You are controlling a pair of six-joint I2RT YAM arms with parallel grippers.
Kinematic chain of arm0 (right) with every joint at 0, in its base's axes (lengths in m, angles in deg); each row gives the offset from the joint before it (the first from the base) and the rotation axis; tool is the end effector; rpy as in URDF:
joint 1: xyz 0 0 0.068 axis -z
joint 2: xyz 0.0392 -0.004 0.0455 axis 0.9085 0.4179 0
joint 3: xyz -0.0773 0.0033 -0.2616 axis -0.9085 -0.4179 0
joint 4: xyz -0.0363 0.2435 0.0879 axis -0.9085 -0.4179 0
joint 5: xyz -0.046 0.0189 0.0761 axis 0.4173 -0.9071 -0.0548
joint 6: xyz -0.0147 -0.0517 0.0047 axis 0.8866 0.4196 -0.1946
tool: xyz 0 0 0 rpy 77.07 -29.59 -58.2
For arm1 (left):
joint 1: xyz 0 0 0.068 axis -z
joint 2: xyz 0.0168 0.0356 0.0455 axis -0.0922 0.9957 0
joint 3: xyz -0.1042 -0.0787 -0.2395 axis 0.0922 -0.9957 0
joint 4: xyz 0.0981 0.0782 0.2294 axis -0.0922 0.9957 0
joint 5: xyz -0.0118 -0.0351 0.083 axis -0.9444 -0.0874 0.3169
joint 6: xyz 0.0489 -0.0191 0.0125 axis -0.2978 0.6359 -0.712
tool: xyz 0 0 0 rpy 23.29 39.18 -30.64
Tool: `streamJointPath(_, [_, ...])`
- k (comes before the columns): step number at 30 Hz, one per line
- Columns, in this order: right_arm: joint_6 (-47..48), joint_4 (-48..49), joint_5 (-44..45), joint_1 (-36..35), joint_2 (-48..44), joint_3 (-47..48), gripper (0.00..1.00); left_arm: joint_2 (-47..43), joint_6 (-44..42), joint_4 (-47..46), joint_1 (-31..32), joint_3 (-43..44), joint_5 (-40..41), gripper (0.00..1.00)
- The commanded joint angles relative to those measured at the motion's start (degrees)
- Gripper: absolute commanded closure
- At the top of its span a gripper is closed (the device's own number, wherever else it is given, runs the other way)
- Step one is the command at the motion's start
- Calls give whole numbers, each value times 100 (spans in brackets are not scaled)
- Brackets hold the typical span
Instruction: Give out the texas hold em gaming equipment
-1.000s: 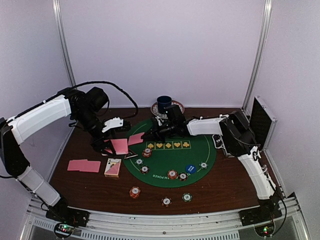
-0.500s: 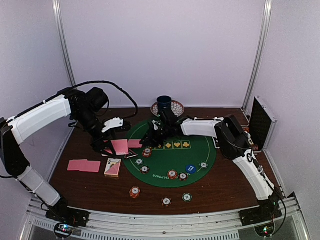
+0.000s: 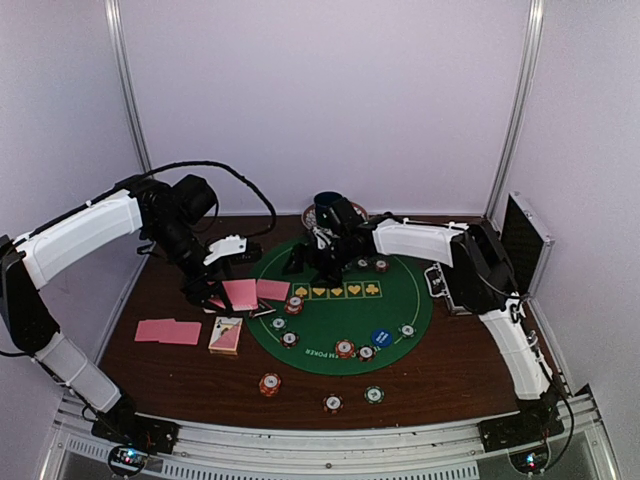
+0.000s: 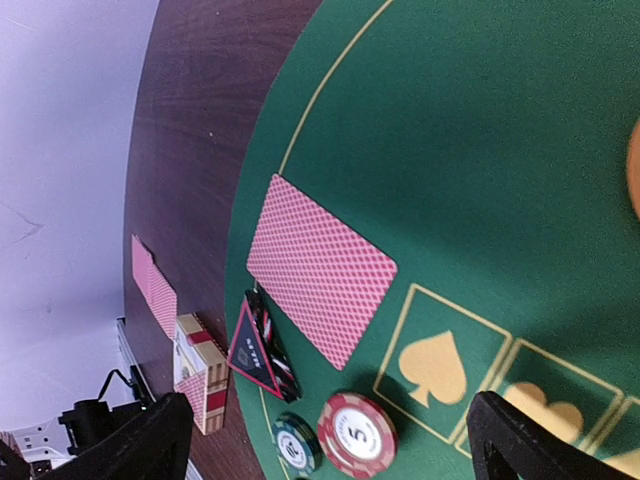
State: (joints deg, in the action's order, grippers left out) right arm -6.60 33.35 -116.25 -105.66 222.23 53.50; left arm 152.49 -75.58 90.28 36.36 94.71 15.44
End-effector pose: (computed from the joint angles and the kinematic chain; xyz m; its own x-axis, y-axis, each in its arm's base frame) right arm 0.3965 0.3654 0.1668 -0.9652 -0.1506 -0.2138 -0.2615 0.5752 0.7751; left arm 0.2340 -0.1590 0.3077 -0.3123 0.8388 -0.4461 0.9489 0.2526 -0.1893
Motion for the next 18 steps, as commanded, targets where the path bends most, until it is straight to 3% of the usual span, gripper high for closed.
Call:
streamJointPath(1, [624, -782, 693, 37, -865, -396, 0, -78, 33, -28, -44, 195, -157, 100])
streamJointPath(7, [1116, -1340, 1287, 34, -1604, -1408, 0, -67, 1, -28, -42, 195, -146, 100])
streamJointPath(13, [1503, -2358, 2813, -147, -1759, -1567, 0, -85, -25, -28, -40, 201, -129, 100])
streamJointPath(18, [997, -2251, 3054, -99, -1659, -1813, 0, -77, -28, -11, -40, 246, -124, 100])
